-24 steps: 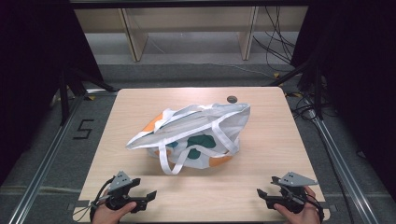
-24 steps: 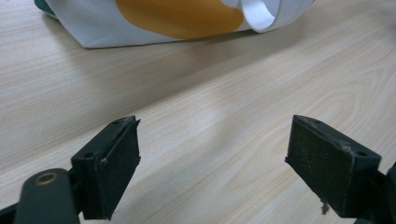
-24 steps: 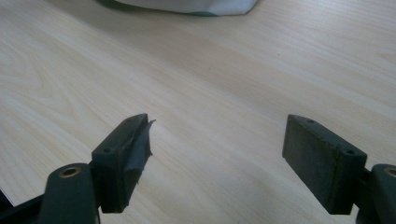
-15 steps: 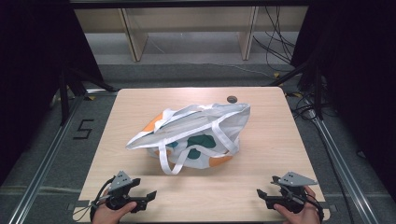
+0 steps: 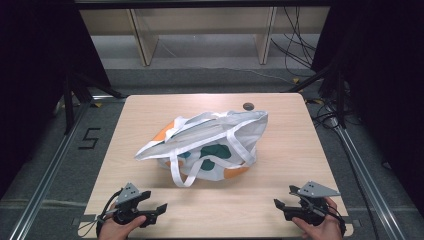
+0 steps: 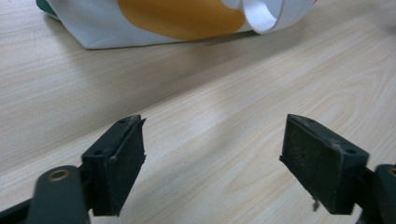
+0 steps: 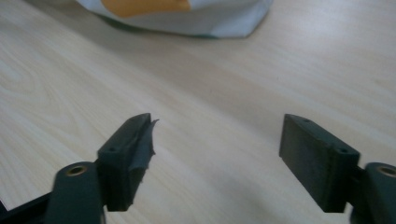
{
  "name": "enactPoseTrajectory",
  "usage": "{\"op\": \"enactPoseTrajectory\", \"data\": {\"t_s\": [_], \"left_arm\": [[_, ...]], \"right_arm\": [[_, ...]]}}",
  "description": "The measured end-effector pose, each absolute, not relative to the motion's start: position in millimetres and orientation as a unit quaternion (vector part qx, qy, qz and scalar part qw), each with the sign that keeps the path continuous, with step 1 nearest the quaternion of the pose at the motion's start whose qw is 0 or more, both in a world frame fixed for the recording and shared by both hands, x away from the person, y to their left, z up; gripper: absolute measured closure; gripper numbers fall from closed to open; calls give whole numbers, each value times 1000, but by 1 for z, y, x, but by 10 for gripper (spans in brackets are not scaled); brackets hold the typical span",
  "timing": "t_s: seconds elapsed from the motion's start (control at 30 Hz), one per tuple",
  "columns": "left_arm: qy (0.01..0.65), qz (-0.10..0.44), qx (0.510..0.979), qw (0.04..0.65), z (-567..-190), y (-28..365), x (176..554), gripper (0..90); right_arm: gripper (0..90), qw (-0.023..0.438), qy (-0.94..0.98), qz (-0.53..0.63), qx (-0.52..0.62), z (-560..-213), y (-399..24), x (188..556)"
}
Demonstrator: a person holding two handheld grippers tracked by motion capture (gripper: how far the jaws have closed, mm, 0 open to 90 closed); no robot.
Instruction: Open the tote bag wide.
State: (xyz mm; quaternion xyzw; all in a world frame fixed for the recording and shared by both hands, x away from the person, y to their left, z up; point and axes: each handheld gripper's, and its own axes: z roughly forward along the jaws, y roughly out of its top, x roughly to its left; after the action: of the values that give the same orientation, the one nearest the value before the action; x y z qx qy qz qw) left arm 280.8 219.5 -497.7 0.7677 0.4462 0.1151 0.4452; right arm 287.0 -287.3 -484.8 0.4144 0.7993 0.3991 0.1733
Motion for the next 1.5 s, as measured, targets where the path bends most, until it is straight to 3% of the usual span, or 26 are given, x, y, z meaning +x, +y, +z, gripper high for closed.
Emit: {"op": "enactPoseTrajectory", "data": {"t_s": [0.13, 0.2, 0.27, 0.33, 0.4, 0.43, 0.53, 0.67, 1.03, 1.5], "left_arm": [[443, 124, 769, 445, -497, 220, 281, 288], [426, 117, 775, 451, -495, 221, 281, 423], [426, 116, 772, 458, -493, 221, 281, 535], [410, 126, 775, 464, -486, 222, 281, 643], [397, 133, 779, 467, -483, 224, 283, 758], [394, 136, 777, 472, -479, 223, 286, 800], [382, 139, 779, 478, -471, 223, 290, 874], [378, 139, 766, 502, -450, 220, 305, 892], [358, 135, 774, 504, -414, 215, 330, 890], [360, 144, 784, 485, -383, 200, 374, 885]], "right_arm": [[403, 169, 795, 409, 414, -476, -284, 286], [508, 173, 794, 424, 399, -467, -281, 289], [539, 190, 802, 421, 378, -464, -283, 291], [664, 192, 800, 436, 364, -455, -280, 294], [701, 184, 801, 439, 362, -451, -279, 295], [770, 191, 811, 444, 330, -442, -274, 300], [829, 206, 811, 447, 317, -434, -270, 304], [900, 203, 811, 468, 286, -405, -252, 322], [900, 229, 811, 479, 245, -341, -219, 361], [900, 237, 826, 455, 234, -299, -190, 398]]}}
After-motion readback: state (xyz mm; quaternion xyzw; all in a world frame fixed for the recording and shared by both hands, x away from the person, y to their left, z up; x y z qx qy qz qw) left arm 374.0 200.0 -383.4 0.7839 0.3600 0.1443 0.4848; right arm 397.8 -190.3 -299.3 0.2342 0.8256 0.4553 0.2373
